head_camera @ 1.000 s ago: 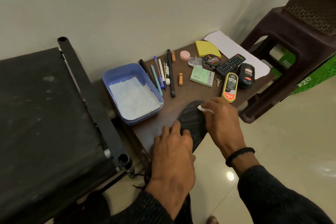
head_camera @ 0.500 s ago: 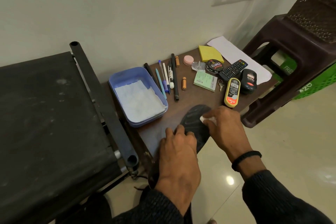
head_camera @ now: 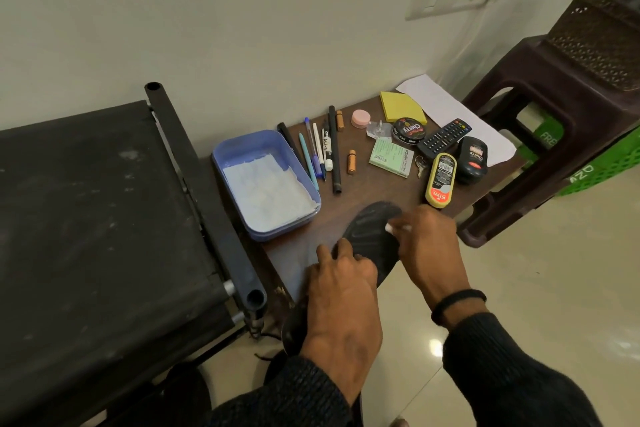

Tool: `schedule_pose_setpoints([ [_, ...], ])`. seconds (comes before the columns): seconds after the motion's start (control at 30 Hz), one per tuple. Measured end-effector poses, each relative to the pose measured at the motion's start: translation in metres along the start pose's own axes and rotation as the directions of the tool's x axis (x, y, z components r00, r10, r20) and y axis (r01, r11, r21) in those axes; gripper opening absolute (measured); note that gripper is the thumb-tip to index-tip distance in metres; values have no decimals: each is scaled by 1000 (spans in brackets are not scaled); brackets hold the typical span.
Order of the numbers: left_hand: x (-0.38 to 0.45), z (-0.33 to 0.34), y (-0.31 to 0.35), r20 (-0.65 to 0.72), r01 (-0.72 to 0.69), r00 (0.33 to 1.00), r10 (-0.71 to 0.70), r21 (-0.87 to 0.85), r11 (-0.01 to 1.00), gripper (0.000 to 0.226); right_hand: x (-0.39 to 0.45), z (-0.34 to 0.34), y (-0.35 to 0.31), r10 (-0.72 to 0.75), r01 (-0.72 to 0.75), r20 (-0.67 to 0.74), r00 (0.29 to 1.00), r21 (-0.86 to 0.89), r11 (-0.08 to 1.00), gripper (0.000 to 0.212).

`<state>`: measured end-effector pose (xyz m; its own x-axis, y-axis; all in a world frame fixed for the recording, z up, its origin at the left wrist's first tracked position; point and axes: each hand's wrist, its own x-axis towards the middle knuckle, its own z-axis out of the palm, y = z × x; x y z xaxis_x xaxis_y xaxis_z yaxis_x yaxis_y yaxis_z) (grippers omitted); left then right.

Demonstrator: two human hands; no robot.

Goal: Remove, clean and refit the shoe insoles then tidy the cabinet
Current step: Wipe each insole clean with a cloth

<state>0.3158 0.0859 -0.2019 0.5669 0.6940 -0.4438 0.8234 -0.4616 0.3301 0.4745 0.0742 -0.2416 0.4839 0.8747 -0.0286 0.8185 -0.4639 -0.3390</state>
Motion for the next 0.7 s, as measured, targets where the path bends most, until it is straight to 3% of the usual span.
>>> schedule_pose_setpoints([
  [0.17,3,-2,4,18,13,1000,-13,4,1000,47,-15,4,5,-5,5,11,1000,-5,1000,23],
  [0.33,3,-5,3,17,9,1000,-9,-7,1000,46,32,-1,-3,57,-52,-142,988,40,998,16],
  [0.43,2,-5,5,21,0,1000,0,7,1000,47,41,1,-4,119,-109,-165,979,68,992,19],
  [0.6,2,-1,6,-28,-1,1000,1,10,1000,45,3,9,-3,-81,82,-85,993,5,997,22],
  [0.7,0,-2,4,-57,-9,998,9,-2,1000,42,18,9,-3,-77,79,-117,990,12,997,19],
])
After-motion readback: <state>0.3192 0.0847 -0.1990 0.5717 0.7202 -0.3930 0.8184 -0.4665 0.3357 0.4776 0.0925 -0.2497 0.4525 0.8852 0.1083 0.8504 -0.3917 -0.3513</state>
